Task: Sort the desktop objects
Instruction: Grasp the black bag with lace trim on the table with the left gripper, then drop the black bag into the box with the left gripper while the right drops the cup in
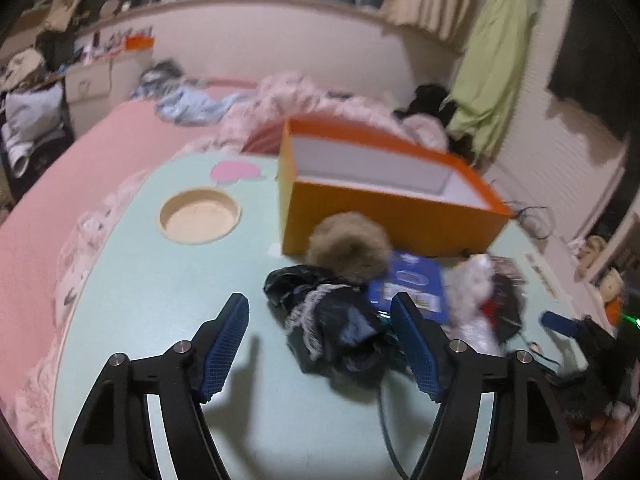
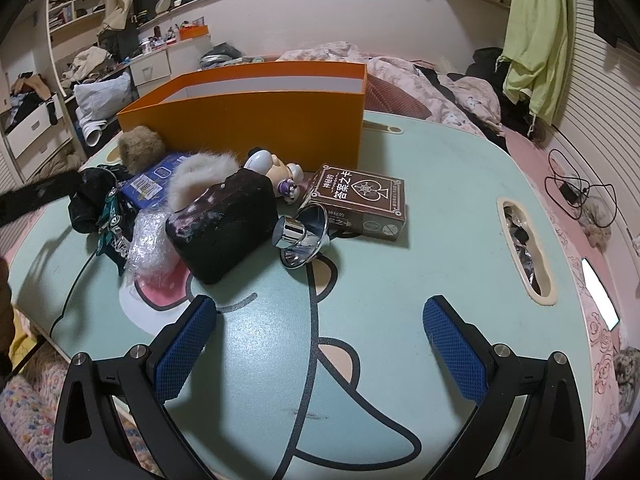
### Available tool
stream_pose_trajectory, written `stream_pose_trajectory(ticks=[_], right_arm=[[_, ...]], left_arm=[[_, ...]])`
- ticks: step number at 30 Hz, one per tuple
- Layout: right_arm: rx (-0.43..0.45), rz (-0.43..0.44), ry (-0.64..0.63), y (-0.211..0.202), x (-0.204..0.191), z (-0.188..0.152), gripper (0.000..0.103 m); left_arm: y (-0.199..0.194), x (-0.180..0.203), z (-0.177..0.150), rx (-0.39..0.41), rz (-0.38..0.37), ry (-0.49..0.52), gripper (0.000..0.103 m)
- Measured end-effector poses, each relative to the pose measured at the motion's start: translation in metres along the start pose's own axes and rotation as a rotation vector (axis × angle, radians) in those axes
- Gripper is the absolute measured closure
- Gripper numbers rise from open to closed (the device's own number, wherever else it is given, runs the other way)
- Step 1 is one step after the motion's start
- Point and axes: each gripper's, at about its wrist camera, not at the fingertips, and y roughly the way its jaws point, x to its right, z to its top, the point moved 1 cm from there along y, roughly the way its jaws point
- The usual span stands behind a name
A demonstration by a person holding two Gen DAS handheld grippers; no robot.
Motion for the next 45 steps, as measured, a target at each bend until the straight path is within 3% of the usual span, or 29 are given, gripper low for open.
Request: stream_pose_trajectory(ticks=[1, 2, 9, 12, 15, 18, 26, 28, 30, 31, 39, 45], right_arm=[[0.0, 0.0, 0.0, 0.0, 0.0, 0.0, 0.0], [0.0, -0.001, 0.001, 0.0, 0.0, 0.0, 0.0], [0.007, -0.014, 0.017, -0.002, 0.0, 0.001, 0.0], [0.032, 0.008, 0.064, -0.007, 0.008, 0.0, 0.001], [0.061, 0.014, 0.139, -0.013, 0.022, 0.0, 0.007], [0.053, -0.004, 0.164, -0.012, 0.025, 0.004, 0.014], [0.052, 0.049, 0.208, -0.004, 0.021, 0.028, 0.025], [0.031, 0.027, 0.195, 0.005, 0.018, 0.032, 0.035], [0.004, 0.037, 0.194, 0.014, 0.017, 0.033, 0.052], [0.015, 0.038, 0.184, 0.013, 0.016, 0.033, 0.07], [0.091, 0.096, 0.267, -0.018, 0.037, 0.005, 0.07], [0.141, 0.067, 0.183, -0.037, 0.023, 0.024, 0.07]], left_arm=[[0.006, -0.002, 0.0, -0.023, -0.002, -0.012, 0.045], [0.012, -0.005, -0.002, -0.047, -0.016, -0.028, 0.062], [-0.001, 0.01, -0.029, 0.017, 0.076, 0.096, 0.073], [-0.008, 0.016, -0.037, 0.043, 0.1, 0.13, 0.074], [-0.013, 0.008, -0.038, 0.058, 0.104, 0.099, 0.074], [-0.013, 0.0, -0.038, 0.063, 0.096, 0.067, 0.074], [-0.015, 0.005, -0.04, 0.082, 0.105, 0.088, 0.075], [-0.016, 0.005, -0.04, 0.083, 0.103, 0.085, 0.075], [-0.017, 0.005, -0.04, 0.087, 0.097, 0.08, 0.075], [-0.017, 0.005, -0.039, 0.089, 0.094, 0.079, 0.075], [-0.034, 0.014, -0.033, 0.145, 0.066, 0.111, 0.076], [-0.051, 0.035, 0.007, 0.225, 0.013, 0.131, 0.076]])
